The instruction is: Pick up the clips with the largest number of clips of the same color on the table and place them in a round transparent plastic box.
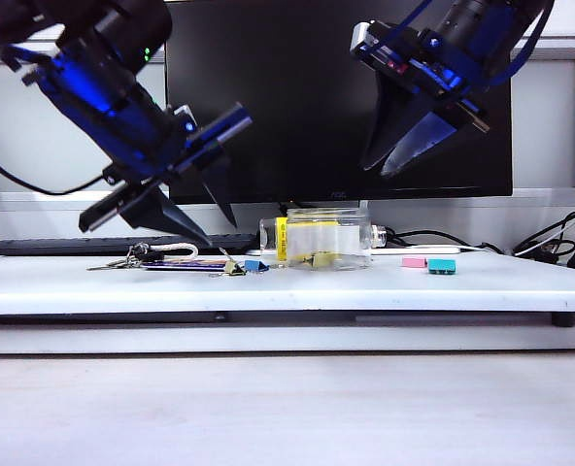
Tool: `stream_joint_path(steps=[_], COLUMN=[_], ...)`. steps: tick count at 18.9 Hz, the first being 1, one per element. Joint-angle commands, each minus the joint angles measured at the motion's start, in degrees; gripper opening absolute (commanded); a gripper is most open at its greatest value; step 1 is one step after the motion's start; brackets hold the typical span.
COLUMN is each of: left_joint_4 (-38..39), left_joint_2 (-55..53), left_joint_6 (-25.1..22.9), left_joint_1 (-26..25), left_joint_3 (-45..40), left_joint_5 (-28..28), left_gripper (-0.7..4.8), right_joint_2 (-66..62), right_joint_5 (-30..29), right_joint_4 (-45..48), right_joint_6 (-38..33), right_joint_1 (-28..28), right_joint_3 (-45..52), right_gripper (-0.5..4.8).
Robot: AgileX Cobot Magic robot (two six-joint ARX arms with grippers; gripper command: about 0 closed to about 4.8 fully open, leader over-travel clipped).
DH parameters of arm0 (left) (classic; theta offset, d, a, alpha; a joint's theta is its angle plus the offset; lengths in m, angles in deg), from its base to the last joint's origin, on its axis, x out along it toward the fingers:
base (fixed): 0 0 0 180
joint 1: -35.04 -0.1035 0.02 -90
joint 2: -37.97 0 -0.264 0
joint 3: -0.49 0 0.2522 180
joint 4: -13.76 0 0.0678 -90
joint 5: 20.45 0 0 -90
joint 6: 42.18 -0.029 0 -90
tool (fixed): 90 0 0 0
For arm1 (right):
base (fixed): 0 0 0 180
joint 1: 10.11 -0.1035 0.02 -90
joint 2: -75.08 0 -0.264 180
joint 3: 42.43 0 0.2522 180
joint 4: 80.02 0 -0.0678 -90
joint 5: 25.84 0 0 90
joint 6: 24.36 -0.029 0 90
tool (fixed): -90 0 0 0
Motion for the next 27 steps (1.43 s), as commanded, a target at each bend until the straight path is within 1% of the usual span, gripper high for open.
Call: stream_joint_path(steps=[1,4,9,17,19,27], left_joint_4=[-1.3,-3.2,-3.3,-4.5,-4.5,-5.6], left_joint_2=[-1.4,-1.5,-2.6,-2.9,-2.9,-4.5], left_joint_6=[0.4,0.8,1.7,1.7,1.7,1.7], left_joint_1=[0.0,0.0,0.0,0.0,0.0,0.0], left_joint_3=[0.2,0.2,0.2,0.2,0.2,0.2], left_joint_5=[0.2,0.3,0.2,0.2,0.0,0.3], left_gripper=[1.65,1.65,1.65,1.59,1.46,1.46], right_joint_2=[0.4,0.4,0.4,0.4,0.4,0.4], right_joint_5=[-0.3,-0.3,-0.3,-0.3,-0.3,-0.3], right_joint_4=[0.6,0.6,0.7,0.8,0.8,0.9], right_joint_6=[0.0,0.0,0.0,0.0,0.0,0.0], right_joint_1=[-0.1,-0.1,-0.1,-0.1,-0.1,-0.1], right_joint_3=[-0.2,-0.2,-0.2,-0.2,-0.2,-0.2], right_gripper=[1.47,1.47,1.47,1.47,1.47,1.47])
